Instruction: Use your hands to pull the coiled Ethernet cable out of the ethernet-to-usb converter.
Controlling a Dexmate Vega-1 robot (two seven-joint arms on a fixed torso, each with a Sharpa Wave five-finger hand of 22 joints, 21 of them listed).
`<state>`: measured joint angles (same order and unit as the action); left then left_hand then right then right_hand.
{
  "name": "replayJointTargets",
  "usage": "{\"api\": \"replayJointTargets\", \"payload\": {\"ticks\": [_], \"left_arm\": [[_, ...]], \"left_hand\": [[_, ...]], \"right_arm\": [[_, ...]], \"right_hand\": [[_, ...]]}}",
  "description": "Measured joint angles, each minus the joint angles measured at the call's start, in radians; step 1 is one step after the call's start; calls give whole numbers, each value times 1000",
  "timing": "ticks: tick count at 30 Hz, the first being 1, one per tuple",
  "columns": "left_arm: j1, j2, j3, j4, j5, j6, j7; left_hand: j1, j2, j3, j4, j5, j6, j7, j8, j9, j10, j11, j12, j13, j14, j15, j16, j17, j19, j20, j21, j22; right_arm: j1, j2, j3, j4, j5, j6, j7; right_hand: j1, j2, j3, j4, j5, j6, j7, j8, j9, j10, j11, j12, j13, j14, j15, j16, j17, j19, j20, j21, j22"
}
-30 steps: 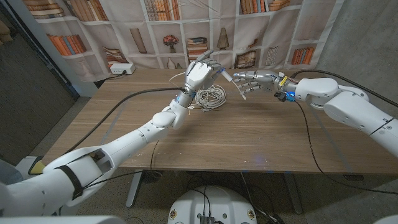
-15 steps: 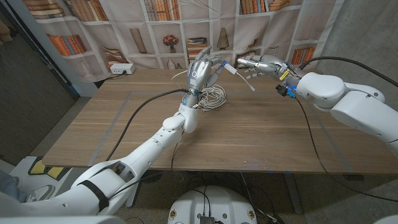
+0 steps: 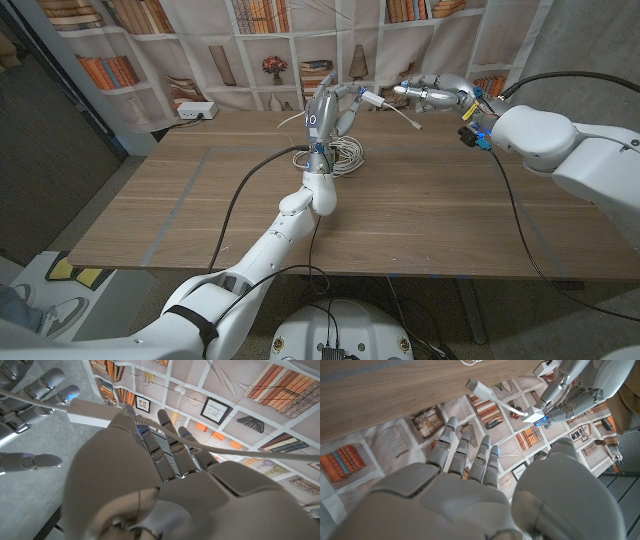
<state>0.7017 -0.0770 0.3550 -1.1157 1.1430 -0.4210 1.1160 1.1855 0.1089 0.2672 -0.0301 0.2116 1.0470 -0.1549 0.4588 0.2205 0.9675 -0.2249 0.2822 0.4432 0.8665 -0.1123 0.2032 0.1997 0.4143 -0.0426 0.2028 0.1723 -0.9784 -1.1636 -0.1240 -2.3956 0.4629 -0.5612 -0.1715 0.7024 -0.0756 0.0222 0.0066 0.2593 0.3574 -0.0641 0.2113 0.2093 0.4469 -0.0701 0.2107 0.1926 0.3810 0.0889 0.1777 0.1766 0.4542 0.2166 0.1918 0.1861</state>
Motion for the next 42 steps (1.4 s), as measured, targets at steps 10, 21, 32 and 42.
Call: {"api": "replayJointTargets", "payload": {"ticks": [10,21,32,42], "left_arm": [[-2,-61,-10,27,-13,-28,1],[-2,-74,15,19,-20,9,1],[-3,-62,55,8,-59,27,1],[-10,-44,84,9,-88,30,1]], "left_hand": [[-4,-4,8,-8,-6,0,0,1,1,0,0,-5,5,0,0,-4,0,0,0,0,0],[-4,-4,22,-6,-8,-2,2,2,1,0,0,-9,7,0,0,-4,0,0,0,-3,0],[-9,-7,30,-14,-8,-2,2,2,2,0,0,-13,9,0,0,-4,0,0,0,-7,0],[-14,-12,36,-19,-15,-4,4,15,4,0,0,-16,14,7,-4,-4,0,0,0,-7,0]], "right_arm": [[125,-20,-109,-52,-55,-184,1],[281,10,-290,-118,-179,-376,-4],[399,69,-460,-156,-336,-524,-20],[440,116,-535,-160,-413,-579,-41]], "right_hand": [[1,-1,-3,-3,0,-4,4,0,-3,2,2,5,-2,14,-6,8,0,0,0,0,0],[-4,-15,-13,-4,8,33,14,4,-5,67,-20,29,-2,42,-9,11,0,35,1,12,0],[47,5,-9,-24,16,126,-7,27,-2,169,-50,62,-4,121,-55,19,0,104,-3,28,0],[73,17,-8,-36,23,199,-35,42,-2,244,-82,79,-7,187,-86,19,0,162,-2,39,0]]}}
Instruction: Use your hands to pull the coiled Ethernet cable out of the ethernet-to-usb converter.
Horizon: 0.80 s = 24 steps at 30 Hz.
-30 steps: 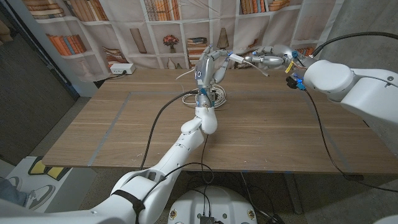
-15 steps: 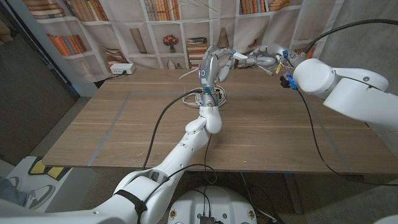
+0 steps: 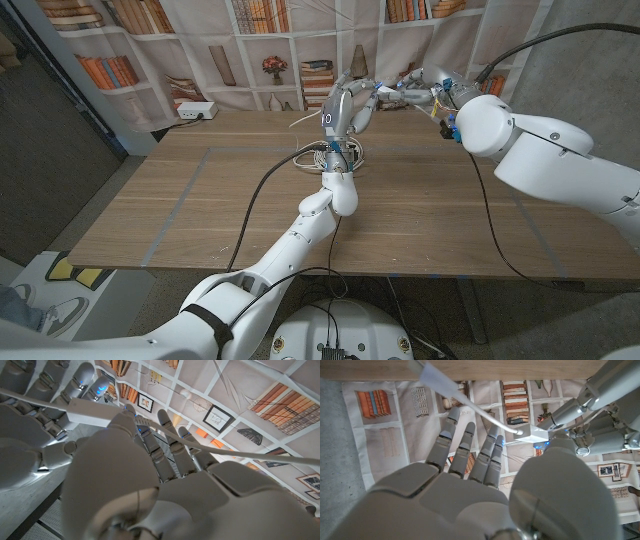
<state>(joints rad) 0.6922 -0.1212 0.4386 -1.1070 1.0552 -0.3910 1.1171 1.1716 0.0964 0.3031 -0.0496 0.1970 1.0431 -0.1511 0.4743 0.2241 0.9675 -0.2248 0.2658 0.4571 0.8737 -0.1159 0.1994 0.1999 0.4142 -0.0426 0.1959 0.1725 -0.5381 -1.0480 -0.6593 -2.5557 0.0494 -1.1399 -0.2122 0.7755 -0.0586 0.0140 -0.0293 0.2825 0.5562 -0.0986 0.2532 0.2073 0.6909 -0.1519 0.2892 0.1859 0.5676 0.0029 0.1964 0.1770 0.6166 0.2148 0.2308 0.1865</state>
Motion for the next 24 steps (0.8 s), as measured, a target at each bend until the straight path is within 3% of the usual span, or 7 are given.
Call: {"api": "replayJointTargets", "payload": {"ticks": [8,10,12,21,24], "left_arm": [[-10,12,18,9,-21,8,0],[-10,13,20,10,-25,8,0],[-12,14,22,12,-28,8,0],[-13,12,17,15,-28,0,0],[-13,11,16,15,-28,-2,0]], "left_hand": [[-3,-3,4,-4,0,0,0,5,0,0,0,0,4,8,-1,0,0,0,0,0,0],[-3,-3,4,-4,0,0,0,6,0,0,0,0,5,8,-1,0,0,0,0,0,0],[-3,-3,21,13,-1,-1,1,6,1,0,0,0,5,10,0,0,0,0,0,0,0],[-7,-7,29,7,-4,-2,2,6,1,5,5,0,9,10,0,0,0,0,0,0,0],[-7,-7,29,7,-4,-2,2,6,1,5,5,0,9,10,0,0,0,0,0,0,0]], "right_arm": [[35,27,-71,-10,-70,-50,-10],[43,31,-86,-12,-81,-58,-11],[52,35,-102,-14,-106,-77,-14],[97,57,-192,-17,-170,-128,-27],[104,64,-209,-13,-186,-136,-34]], "right_hand": [[37,12,13,-13,8,46,-18,6,0,50,-15,17,0,48,-30,0,0,46,-13,7,0],[41,16,11,-17,8,64,-25,6,0,67,-22,19,0,59,-41,0,0,46,-13,7,0],[45,12,10,-18,8,72,-32,6,0,76,-31,19,0,60,-42,-2,0,43,-10,-1,0],[70,29,8,-28,17,150,-75,21,0,149,-49,37,0,82,-64,-8,0,33,0,-13,0],[83,31,12,-32,20,188,-80,25,-3,195,-52,47,0,104,-67,-8,-3,46,-13,-14,0]]}}
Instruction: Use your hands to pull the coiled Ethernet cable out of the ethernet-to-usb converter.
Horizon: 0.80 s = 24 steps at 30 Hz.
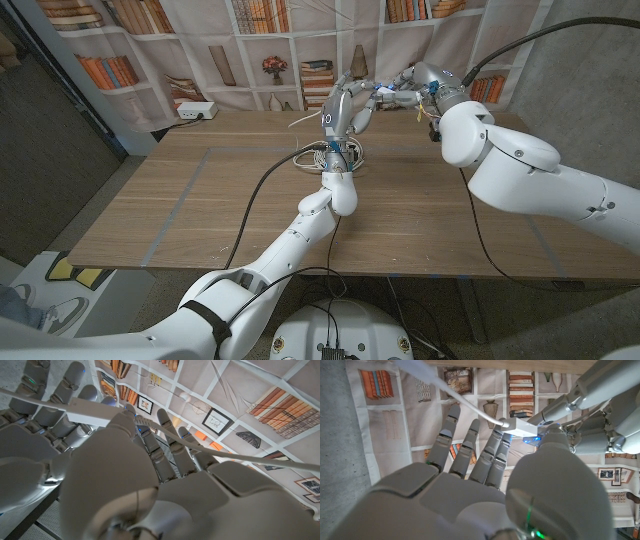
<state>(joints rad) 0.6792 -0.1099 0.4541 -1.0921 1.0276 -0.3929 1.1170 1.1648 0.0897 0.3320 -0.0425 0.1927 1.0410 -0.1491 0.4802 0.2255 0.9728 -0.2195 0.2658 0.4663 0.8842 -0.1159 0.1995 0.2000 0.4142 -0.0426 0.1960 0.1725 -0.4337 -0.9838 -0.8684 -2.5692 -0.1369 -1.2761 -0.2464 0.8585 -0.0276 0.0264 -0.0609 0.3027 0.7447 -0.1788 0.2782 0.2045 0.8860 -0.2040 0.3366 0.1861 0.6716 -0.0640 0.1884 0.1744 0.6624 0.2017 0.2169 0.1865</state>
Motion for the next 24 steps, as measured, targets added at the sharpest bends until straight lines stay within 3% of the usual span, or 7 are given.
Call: {"api": "replayJointTargets", "payload": {"ticks": [4,8,11,13,19,23,24], "left_arm": [[2,0,0,-2,0,-1,0],[7,0,-2,-8,0,-3,0],[11,-1,-5,-12,-1,-3,0],[14,0,-4,-19,-1,-2,0],[13,21,22,-33,-19,17,0],[0,42,44,-35,-27,27,0],[-3,46,48,-35,-28,28,0]], "left_hand": [[0,0,7,-7,-1,0,0,0,0,0,0,0,3,4,-4,0,0,0,0,0,0],[-5,-5,20,-5,-3,-2,1,17,4,0,0,0,5,14,-4,0,0,0,0,0,0],[-5,-5,25,0,-3,-2,2,21,5,0,0,0,5,14,-4,0,0,0,0,0,0],[-5,-5,28,-3,-3,-12,12,48,5,0,0,0,8,14,-4,0,0,0,0,0,1],[-5,-5,34,-10,-3,-32,32,58,5,2,2,-7,14,18,-8,0,3,0,0,0,2],[-6,-6,44,-17,-3,-47,47,79,5,4,8,-7,20,29,-8,0,3,0,0,0,-1],[-6,-6,66,-4,-4,-52,52,79,5,3,8,-7,22,31,-9,0,3,0,0,0,-1]], "right_arm": [[5,14,-19,11,-25,-10,-16],[1,30,-23,23,-44,-15,-38],[-10,38,-18,30,-49,-10,-49],[-22,42,-7,37,-55,1,-59],[-67,39,33,49,-59,62,-78],[-123,26,98,59,-33,140,-82],[-148,22,129,65,-12,175,-81]], "right_hand": [[32,13,-1,-11,5,93,-7,21,-3,111,-4,15,0,75,-7,11,-2,21,-33,0,0],[95,47,10,-32,16,257,-21,63,-3,296,-8,30,0,182,-35,12,-2,46,-71,0,0],[127,61,22,-44,14,319,-5,87,-6,381,0,39,9,244,-56,12,-2,45,-98,-1,0],[132,56,29,-51,14,328,4,96,-2,392,10,47,21,268,-66,12,-2,40,-114,-6,0],[148,40,33,-56,10,338,20,110,34,407,25,69,64,352,-94,21,11,25,-147,-12,0],[169,31,67,-80,-25,286,74,146,102,403,23,112,173,417,-122,46,43,56,-225,-2,2],[177,32,69,-78,-35,273,87,155,122,388,24,124,211,429,-130,54,55,65,-246,-2,2]]}}
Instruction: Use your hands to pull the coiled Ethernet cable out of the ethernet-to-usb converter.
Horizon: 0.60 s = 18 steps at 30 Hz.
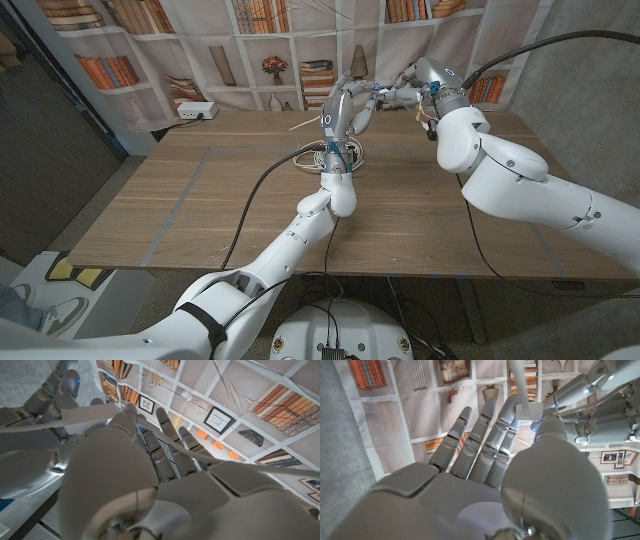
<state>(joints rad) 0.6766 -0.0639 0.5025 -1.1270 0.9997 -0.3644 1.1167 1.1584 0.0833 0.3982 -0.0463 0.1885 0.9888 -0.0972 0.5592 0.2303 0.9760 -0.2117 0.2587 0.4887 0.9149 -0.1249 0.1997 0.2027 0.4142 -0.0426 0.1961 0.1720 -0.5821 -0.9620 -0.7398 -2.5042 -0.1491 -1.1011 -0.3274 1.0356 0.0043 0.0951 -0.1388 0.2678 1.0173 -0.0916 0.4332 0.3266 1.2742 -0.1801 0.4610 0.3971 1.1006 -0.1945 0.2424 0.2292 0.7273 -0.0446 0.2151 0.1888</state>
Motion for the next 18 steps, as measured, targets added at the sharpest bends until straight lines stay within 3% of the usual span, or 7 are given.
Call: {"api": "replayJointTargets", "payload": {"ticks": [3,4,5,7,14,18], "left_arm": [[-21,26,25,5,-2,5,0],[-31,39,35,11,-3,8,0],[-33,42,36,12,-2,9,0],[-54,66,48,27,5,13,0],[-114,143,60,79,52,38,0],[-137,200,84,87,39,71,-1]], "left_hand": [[0,0,16,-15,0,-21,21,0,1,-2,2,1,9,4,0,0,0,0,0,0,0],[-4,4,19,-19,0,-28,27,22,2,-6,7,4,11,10,-2,0,0,0,0,0,0],[-4,4,24,-23,0,-32,32,23,2,-6,7,4,14,16,-6,0,0,0,0,0,0],[-4,4,29,-28,0,-40,40,41,2,-7,10,8,19,18,-7,0,0,0,0,0,0],[-3,5,43,-42,-4,-49,49,56,2,-10,14,16,32,32,-11,0,-3,9,-2,0,0],[-2,6,55,-43,-7,-49,49,59,2,-9,16,16,38,41,-13,0,-3,13,-6,0,0]], "right_arm": [[-63,-10,81,18,58,88,12],[-88,-14,115,24,79,124,15],[-88,-14,115,24,81,128,15],[-147,-21,194,37,126,214,22],[-289,-34,371,57,222,427,31],[-347,-36,442,59,258,496,33]], "right_hand": [[5,-5,9,4,-20,-26,26,23,49,-33,9,40,97,14,-14,17,31,13,-25,8,5],[16,6,9,4,-24,-31,30,27,60,-39,14,47,115,15,-15,21,38,15,-27,8,5],[19,3,12,7,-24,-36,36,32,71,-42,17,54,132,16,-16,24,45,15,-28,8,5],[19,2,15,9,-28,-44,44,35,88,-42,17,68,139,18,-18,28,55,22,-35,14,9],[19,2,22,16,-39,-53,53,43,120,-56,21,97,225,18,-18,35,75,40,-38,20,9],[19,2,23,18,-39,-53,53,49,134,-56,21,109,246,21,-14,39,83,50,-40,23,9]]}}
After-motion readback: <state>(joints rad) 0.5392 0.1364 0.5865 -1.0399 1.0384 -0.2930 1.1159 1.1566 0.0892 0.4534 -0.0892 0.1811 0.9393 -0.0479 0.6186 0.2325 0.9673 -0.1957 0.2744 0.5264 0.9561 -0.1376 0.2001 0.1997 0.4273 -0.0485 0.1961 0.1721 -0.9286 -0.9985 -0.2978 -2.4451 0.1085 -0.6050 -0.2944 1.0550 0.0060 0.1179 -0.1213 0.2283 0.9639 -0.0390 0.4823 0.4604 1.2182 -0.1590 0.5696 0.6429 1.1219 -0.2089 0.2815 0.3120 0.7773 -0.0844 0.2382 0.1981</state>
